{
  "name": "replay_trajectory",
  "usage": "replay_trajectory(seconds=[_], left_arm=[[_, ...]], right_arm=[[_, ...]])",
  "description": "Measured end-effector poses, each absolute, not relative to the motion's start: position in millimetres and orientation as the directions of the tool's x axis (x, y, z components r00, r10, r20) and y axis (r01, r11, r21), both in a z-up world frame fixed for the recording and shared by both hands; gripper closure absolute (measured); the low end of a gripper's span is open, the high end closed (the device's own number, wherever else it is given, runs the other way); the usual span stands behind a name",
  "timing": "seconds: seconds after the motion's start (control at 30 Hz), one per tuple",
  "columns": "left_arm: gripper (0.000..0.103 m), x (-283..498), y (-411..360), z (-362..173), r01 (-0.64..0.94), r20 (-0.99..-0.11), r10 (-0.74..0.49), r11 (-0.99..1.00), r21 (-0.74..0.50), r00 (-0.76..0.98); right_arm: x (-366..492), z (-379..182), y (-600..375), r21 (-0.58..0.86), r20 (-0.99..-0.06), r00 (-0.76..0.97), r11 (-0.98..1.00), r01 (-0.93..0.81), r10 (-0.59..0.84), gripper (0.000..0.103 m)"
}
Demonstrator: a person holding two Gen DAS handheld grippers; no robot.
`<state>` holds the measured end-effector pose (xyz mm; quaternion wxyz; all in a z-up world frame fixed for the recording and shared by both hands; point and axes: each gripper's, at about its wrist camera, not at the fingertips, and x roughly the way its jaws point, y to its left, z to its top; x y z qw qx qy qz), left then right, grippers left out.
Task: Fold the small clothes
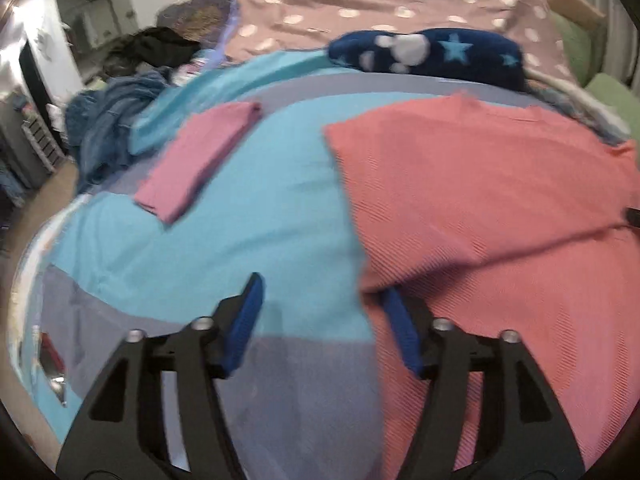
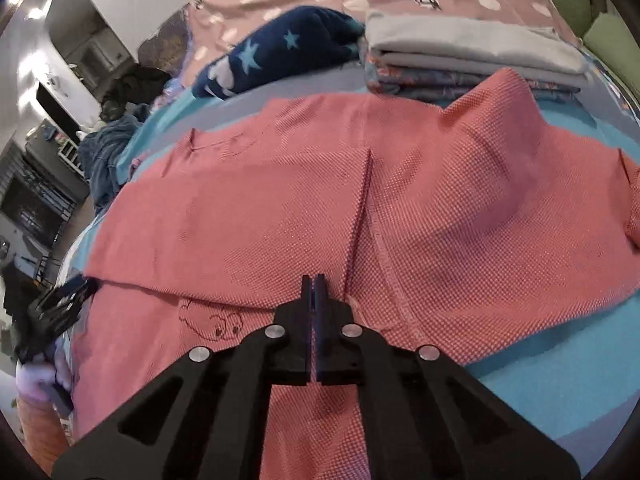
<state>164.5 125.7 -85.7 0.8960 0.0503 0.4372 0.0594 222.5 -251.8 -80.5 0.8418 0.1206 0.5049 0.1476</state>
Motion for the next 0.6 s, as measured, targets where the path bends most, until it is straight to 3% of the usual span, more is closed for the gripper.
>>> replay_trajectory(seconds=[0.17, 0.2, 0.23, 0.27, 0.4, 0.47, 0.5, 0.57, 0.6], left_arm=[[0.032, 159.0, 144.1, -83.8, -0.111, -0.773, 0.127, 0.991, 0.074, 0.622], [0.038, 155.4, 147.4, -83.5, -0.116, -0.773, 0.125, 0.991, 0.067, 0.622], [0.050, 151.3, 152.8, -83.2, -0.145, -0.771, 0.154, 0.986, 0.080, 0.618], [0.053, 148.6, 158.5, -82.2, -0.162, -0.770, 0.162, 0.984, 0.077, 0.617], [0.071, 135.8, 178.1, -68.3, -0.145, -0.765, 0.000, 0.982, -0.122, 0.644], [0.071, 135.0, 165.9, -53.7, -0.078, -0.737, -0.066, 0.984, -0.159, 0.672], [0.071, 136.5, 157.0, -47.8, -0.045, -0.726, -0.088, 0.986, -0.161, 0.682], [0.071, 144.7, 130.8, -37.7, 0.039, -0.708, -0.154, 0.984, -0.176, 0.689], [0.071, 151.8, 114.3, -34.7, 0.081, -0.705, -0.189, 0.980, -0.183, 0.684]], right_arm=[[202.0, -72.2, -261.7, 0.325, -0.820, 0.470, 0.942, -0.085, 0.325, 0.101], [193.7, -69.2, -274.5, 0.359, -0.802, 0.493, 0.932, -0.051, 0.336, 0.100], [188.0, -69.0, -286.4, 0.381, -0.789, 0.511, 0.924, -0.031, 0.342, 0.100], [182.8, -66.3, -298.5, 0.400, -0.773, 0.536, 0.916, -0.004, 0.339, 0.100], [157.7, -58.9, -362.3, 0.318, -0.765, 0.627, 0.933, 0.168, 0.149, 0.092], [151.8, -57.6, -385.5, 0.237, -0.777, 0.628, 0.942, 0.239, 0.036, 0.091], [149.8, -56.3, -398.2, 0.195, -0.779, 0.627, 0.945, 0.264, -0.015, 0.083], [148.5, -56.6, -415.7, 0.215, -0.779, 0.626, 0.936, 0.280, -0.009, 0.073], [148.8, -57.9, -423.4, 0.254, -0.776, 0.630, 0.922, 0.292, 0.015, 0.073]])
